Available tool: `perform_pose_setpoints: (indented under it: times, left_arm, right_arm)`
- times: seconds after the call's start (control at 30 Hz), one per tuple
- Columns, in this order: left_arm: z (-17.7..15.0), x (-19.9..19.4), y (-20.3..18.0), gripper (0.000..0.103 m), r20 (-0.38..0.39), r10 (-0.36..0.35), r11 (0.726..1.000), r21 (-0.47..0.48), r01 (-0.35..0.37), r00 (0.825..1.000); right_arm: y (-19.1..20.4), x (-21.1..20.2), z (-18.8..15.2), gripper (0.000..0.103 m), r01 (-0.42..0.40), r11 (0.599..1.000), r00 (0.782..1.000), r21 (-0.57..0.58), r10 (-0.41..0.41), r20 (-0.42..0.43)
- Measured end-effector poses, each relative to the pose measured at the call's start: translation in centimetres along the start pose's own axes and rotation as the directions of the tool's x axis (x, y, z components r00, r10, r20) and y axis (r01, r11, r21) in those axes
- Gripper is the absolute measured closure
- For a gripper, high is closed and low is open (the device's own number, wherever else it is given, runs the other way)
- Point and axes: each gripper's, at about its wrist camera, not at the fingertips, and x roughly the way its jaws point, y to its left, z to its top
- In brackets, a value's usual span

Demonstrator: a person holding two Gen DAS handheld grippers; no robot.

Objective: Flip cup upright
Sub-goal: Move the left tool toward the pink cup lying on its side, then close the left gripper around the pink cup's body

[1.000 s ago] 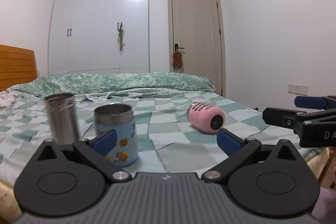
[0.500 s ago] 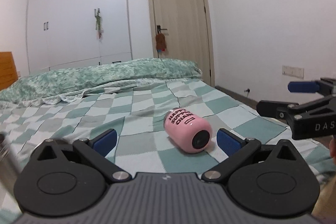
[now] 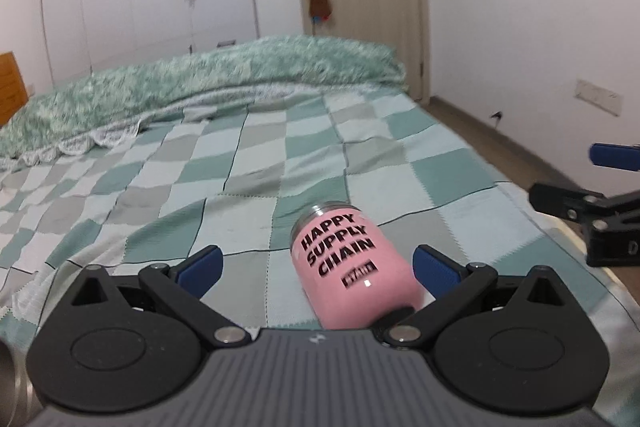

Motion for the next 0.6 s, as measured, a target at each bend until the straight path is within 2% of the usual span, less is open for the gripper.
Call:
perform_pose_setpoints:
  times: [0.17,0.27,0.6]
  left_arm:
    - [1.6,4.5,-0.8,0.000,-0.120,0.016,1.000,-0.024,-0.019,0.993]
    - [2.1,6.6,-1.4,0.000,-0.169,0.059,0.998,-0.020,-0.063,0.984]
    - [2.3,10.5,-2.3,0.000,-0.281,0.015,0.995,-0.086,-0.041,0.960]
  right_arm:
    - [-1.2,4.4,0.3,0.000,-0.003,1.000,0.998,-0.007,0.003,-0.062]
    - [-1.8,6.7,0.2,0.000,0.008,1.000,0.995,-0.018,-0.009,-0.097]
    - [-1.7,10.0,-1.3,0.000,0.012,0.999,0.987,-0.044,-0.019,-0.160]
